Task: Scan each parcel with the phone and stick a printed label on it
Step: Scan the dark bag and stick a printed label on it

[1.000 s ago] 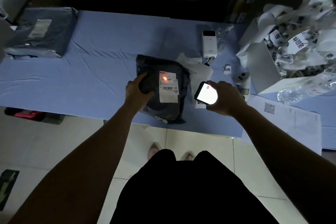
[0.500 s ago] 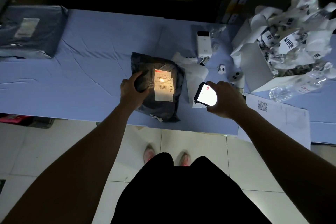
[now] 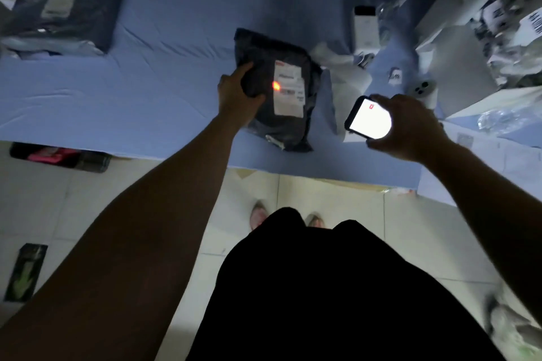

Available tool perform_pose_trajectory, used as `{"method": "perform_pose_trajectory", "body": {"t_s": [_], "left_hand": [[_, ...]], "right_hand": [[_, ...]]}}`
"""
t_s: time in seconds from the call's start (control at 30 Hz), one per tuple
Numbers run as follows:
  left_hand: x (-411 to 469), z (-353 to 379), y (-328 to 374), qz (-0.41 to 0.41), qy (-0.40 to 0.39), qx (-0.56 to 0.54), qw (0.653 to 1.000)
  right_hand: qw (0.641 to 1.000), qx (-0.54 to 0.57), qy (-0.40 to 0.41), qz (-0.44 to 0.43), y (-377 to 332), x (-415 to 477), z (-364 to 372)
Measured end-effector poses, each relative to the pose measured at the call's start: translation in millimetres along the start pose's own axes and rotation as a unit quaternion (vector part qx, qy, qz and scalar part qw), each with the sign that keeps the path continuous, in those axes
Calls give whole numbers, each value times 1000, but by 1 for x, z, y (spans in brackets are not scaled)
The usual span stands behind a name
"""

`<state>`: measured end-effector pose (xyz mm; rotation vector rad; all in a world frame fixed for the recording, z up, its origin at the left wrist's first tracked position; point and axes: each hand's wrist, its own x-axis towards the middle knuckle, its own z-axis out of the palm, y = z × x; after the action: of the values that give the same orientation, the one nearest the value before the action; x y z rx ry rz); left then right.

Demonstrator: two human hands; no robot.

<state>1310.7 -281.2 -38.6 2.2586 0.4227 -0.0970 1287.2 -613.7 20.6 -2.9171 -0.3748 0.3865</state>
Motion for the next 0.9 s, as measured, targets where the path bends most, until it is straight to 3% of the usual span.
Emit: {"method": "perform_pose_trajectory", "body": {"t_s": [0.53, 0.63, 0.7, 0.77, 0.9], "left_hand": [[21, -14, -4, 37, -39, -33, 998], [26, -3, -5, 25, -79, 17, 996], [27, 10, -4, -35, -96, 120, 988], [19, 28, 8, -98, -62, 238, 964], [-19, 83, 48, -14, 10, 200, 980]], "right_hand": [[998, 4, 9, 57, -14, 7, 10], [993, 54, 17, 108, -3, 4, 20], [984, 85, 23, 156, 10, 1, 29], [973, 97, 29, 207, 24, -1, 40], [954, 115, 46, 271, 52, 1, 64]]}}
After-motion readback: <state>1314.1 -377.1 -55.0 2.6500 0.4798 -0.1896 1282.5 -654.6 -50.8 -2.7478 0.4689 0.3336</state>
